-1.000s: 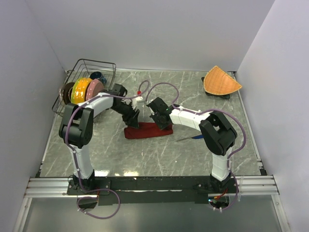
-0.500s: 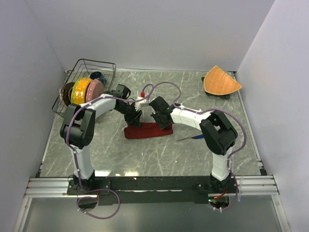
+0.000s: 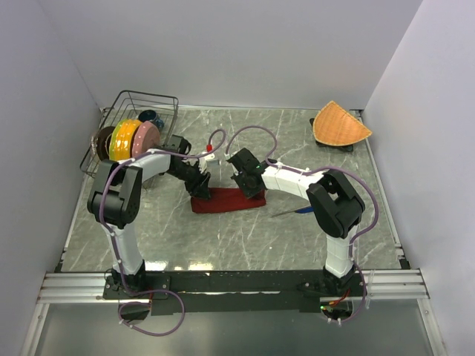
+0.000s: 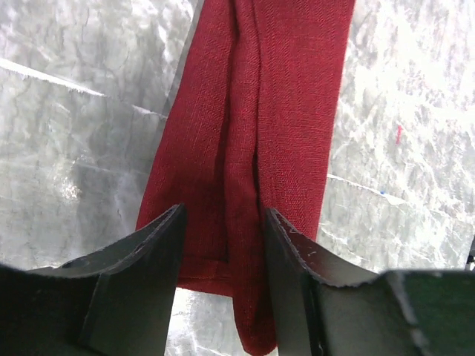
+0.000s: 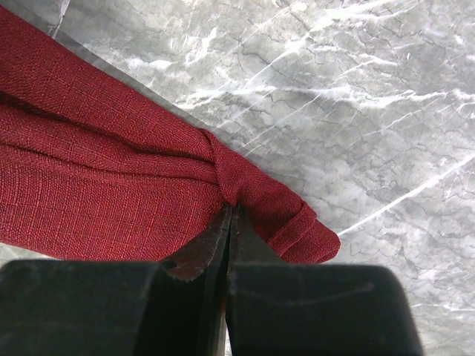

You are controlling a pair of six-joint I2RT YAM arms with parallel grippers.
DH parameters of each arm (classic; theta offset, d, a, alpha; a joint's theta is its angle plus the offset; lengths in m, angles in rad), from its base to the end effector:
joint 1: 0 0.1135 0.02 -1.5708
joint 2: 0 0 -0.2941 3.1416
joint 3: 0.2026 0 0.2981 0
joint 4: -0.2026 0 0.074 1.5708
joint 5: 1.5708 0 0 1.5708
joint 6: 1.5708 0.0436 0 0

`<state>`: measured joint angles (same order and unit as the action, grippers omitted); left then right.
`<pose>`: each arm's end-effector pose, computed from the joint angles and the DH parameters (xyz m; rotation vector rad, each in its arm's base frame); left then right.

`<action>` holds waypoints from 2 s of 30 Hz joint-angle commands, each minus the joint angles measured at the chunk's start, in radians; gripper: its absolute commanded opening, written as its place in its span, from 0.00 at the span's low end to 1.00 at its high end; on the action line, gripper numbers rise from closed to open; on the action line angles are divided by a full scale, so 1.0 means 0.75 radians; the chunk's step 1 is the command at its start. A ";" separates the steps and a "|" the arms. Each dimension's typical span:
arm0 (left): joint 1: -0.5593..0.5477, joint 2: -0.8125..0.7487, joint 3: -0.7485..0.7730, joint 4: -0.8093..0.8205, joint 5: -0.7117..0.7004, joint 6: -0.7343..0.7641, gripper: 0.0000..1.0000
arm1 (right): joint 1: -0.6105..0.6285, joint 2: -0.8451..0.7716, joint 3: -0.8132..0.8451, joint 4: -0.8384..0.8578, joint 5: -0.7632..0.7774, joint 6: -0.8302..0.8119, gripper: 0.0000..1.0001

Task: Fold the napkin into a case and place the utensils inside
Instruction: Smooth out the smaller rectangle-folded napkin at the center of the board.

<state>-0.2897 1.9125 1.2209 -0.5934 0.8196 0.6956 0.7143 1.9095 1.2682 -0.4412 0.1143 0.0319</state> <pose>0.3847 -0.1479 0.1510 1.3347 2.1524 -1.0022 0.3377 0.2862 0.1607 -0.8494 2.5047 0.0992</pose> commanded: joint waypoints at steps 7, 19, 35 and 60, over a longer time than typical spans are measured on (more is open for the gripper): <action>-0.015 -0.026 0.029 -0.119 0.091 0.163 0.51 | -0.010 0.086 -0.018 -0.040 -0.024 0.017 0.00; -0.043 -0.034 0.035 -0.066 0.079 0.120 0.15 | -0.012 0.082 -0.018 -0.032 -0.030 0.003 0.00; -0.023 0.076 0.196 0.067 0.040 -0.181 0.01 | -0.012 0.072 -0.014 -0.025 -0.028 -0.030 0.00; 0.026 0.326 0.356 -0.166 0.019 -0.334 0.18 | -0.067 0.025 0.072 -0.095 0.003 -0.018 0.00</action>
<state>-0.2943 2.1380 1.4929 -0.6605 0.8093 0.4480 0.6857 1.9148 1.2980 -0.4770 0.1032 0.0177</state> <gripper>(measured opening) 0.090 0.008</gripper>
